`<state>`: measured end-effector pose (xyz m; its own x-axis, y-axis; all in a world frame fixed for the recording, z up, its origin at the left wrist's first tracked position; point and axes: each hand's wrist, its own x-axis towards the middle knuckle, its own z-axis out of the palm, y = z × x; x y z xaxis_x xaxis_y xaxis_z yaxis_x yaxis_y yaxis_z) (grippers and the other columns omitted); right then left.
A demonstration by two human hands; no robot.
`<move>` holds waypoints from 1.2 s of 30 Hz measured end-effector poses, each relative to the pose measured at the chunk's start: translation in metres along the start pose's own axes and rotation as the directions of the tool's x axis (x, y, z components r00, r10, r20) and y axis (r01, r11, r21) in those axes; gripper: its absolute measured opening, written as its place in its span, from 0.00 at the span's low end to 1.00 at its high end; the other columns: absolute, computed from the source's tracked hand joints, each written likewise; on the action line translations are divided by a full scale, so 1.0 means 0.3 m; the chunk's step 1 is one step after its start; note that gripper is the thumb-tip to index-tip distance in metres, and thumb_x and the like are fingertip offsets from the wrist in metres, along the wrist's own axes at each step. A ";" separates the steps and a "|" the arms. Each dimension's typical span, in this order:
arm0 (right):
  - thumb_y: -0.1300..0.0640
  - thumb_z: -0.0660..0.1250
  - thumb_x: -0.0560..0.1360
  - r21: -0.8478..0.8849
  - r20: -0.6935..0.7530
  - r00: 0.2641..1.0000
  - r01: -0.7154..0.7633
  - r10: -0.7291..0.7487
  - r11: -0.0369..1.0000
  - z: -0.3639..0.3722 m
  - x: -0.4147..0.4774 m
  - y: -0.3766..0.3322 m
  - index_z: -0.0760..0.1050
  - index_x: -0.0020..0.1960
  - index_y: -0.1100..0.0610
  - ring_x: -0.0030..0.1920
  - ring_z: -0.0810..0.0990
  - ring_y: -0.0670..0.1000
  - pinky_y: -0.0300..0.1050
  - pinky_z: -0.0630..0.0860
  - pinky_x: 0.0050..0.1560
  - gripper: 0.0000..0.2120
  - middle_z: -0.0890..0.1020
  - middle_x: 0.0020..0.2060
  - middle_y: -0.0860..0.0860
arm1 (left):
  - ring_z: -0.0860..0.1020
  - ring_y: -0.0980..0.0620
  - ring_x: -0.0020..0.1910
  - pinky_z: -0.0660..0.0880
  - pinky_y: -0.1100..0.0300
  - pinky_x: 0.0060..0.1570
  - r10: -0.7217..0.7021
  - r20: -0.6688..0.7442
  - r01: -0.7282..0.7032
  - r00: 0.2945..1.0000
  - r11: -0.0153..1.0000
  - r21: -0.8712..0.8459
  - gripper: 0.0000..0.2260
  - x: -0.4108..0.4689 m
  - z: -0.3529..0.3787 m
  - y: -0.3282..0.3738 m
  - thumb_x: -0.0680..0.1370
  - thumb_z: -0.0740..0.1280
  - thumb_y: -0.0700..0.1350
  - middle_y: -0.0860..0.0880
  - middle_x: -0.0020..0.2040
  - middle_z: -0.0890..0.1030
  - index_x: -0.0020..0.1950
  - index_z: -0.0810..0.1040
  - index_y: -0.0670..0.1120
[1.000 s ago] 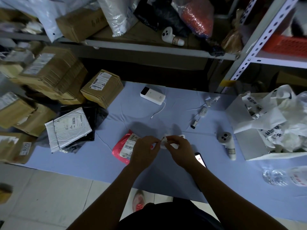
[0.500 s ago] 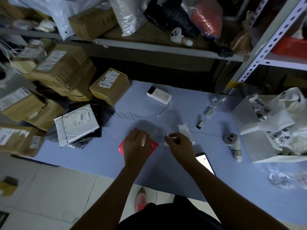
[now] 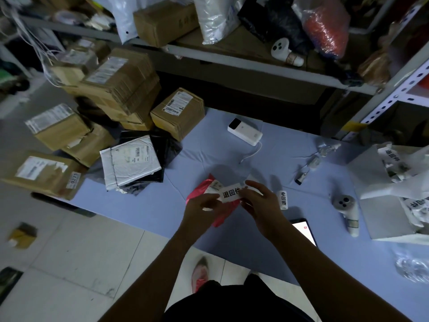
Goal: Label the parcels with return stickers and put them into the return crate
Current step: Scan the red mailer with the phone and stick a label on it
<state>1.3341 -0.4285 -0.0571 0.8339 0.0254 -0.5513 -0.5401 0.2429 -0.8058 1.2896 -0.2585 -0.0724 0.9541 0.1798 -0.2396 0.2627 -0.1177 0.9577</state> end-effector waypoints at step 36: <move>0.61 0.67 0.76 -0.812 -0.231 0.955 -0.085 -0.185 0.578 0.195 0.296 0.202 0.84 0.47 0.52 0.42 0.82 0.51 0.37 0.74 0.35 0.08 0.86 0.44 0.51 | 0.81 0.50 0.44 0.79 0.55 0.44 0.034 0.211 -0.155 0.977 0.795 0.587 0.09 0.457 -0.080 -0.213 0.76 0.72 0.46 0.49 0.47 0.84 0.56 0.80 0.48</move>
<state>1.3820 -0.3548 -0.1424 0.8701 -0.2445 -0.4279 -0.4748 -0.6487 -0.5948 1.4001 -0.2029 -0.1627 0.9713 -0.0348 -0.2354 0.1458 -0.6948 0.7043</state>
